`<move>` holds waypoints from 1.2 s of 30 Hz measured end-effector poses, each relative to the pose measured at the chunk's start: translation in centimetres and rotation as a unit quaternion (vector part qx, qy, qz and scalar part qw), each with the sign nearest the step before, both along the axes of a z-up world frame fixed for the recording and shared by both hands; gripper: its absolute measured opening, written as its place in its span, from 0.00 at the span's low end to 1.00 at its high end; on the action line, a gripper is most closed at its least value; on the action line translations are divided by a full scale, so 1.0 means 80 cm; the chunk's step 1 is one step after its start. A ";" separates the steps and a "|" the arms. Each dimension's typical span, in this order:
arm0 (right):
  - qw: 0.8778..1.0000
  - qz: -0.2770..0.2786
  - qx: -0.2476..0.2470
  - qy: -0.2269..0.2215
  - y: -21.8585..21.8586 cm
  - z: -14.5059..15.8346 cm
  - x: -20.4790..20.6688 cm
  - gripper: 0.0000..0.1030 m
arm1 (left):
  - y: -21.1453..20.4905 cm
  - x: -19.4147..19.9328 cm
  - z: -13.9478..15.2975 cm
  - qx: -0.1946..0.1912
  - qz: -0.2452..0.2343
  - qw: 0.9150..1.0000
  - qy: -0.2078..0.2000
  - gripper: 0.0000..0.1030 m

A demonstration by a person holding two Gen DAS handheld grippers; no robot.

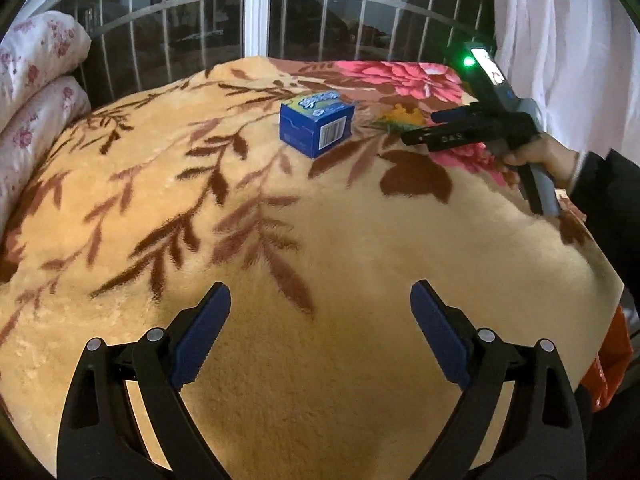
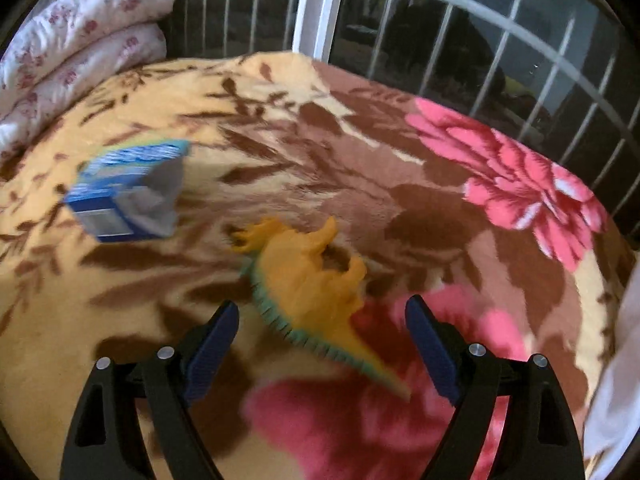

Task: Collect trash
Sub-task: 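Grasp the yellow toy dinosaur with the right gripper, then grasp the blue Oreo box with the left gripper while the right holds the dinosaur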

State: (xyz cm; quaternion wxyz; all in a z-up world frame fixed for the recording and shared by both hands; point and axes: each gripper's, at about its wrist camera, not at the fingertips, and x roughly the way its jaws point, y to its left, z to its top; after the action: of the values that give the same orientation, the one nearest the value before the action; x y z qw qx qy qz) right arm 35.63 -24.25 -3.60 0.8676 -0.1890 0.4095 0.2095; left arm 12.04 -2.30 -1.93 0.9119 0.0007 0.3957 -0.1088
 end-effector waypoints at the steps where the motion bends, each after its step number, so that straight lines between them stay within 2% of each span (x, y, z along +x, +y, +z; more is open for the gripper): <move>1: 1.000 0.001 0.001 0.007 0.000 -0.005 0.012 0.80 | -0.001 0.002 -0.003 0.003 0.000 1.000 0.001 0.86; 3: 1.000 0.005 0.020 0.016 0.000 -0.010 0.025 0.77 | -0.001 0.004 -0.007 0.010 0.001 1.000 0.002 0.86; 6: 0.998 0.003 0.055 0.040 0.000 -0.015 0.031 0.55 | -0.002 0.007 -0.009 0.008 -0.002 1.000 0.006 0.86; 7: 0.998 -0.003 0.058 0.037 0.003 -0.013 0.027 0.53 | -0.003 0.007 -0.009 0.008 -0.001 1.000 0.006 0.86; 10: 0.999 -0.021 0.036 0.015 0.017 -0.007 0.007 0.52 | -0.005 0.009 -0.011 0.011 -0.005 1.000 0.005 0.86; 13: 0.998 -0.043 0.052 0.019 0.019 0.005 -0.017 0.52 | -0.009 0.016 -0.012 0.017 -0.009 1.000 0.017 0.86; 16: 0.993 -0.060 0.096 0.016 0.011 0.027 -0.059 0.52 | -0.012 0.028 -0.002 0.021 -0.020 0.999 0.018 0.86; 18: 0.986 -0.077 0.149 0.019 -0.003 0.043 -0.098 0.53 | -0.017 0.047 0.009 0.033 -0.032 0.999 0.010 0.86; 21: 0.976 -0.089 0.200 0.002 -0.021 0.059 -0.156 0.53 | -0.023 0.079 0.021 0.051 -0.064 0.997 -0.005 0.86; 24: 0.965 -0.115 0.236 -0.017 -0.039 0.067 -0.220 0.53 | -0.026 0.119 0.026 0.057 -0.124 0.990 -0.021 0.86; 26: 0.955 -0.127 0.266 -0.017 -0.051 0.067 -0.260 0.53 | -0.027 0.146 0.018 0.077 -0.169 0.982 -0.024 0.86; 28: 0.951 -0.136 0.276 -0.019 -0.058 0.066 -0.285 0.53 | -0.028 0.170 0.005 0.113 -0.185 0.976 -0.031 0.86; 30: 0.951 -0.145 0.270 -0.027 -0.064 0.066 -0.300 0.53 | -0.028 0.190 -0.005 0.124 -0.198 0.972 -0.031 0.86; 33: 0.952 -0.163 0.254 -0.044 -0.078 0.067 -0.311 0.53 | -0.024 0.220 -0.003 0.089 -0.197 0.976 -0.034 0.86; 36: 0.947 -0.180 0.262 -0.043 -0.093 0.064 -0.307 0.53 | -0.031 0.244 -0.006 0.087 -0.181 0.979 -0.044 0.86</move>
State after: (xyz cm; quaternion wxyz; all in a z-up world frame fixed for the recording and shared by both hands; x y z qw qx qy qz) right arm 11.04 -31.71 1.54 0.9267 0.1130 0.3296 0.1408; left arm 31.53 -4.77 -2.41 0.8903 0.1563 0.3560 -0.2371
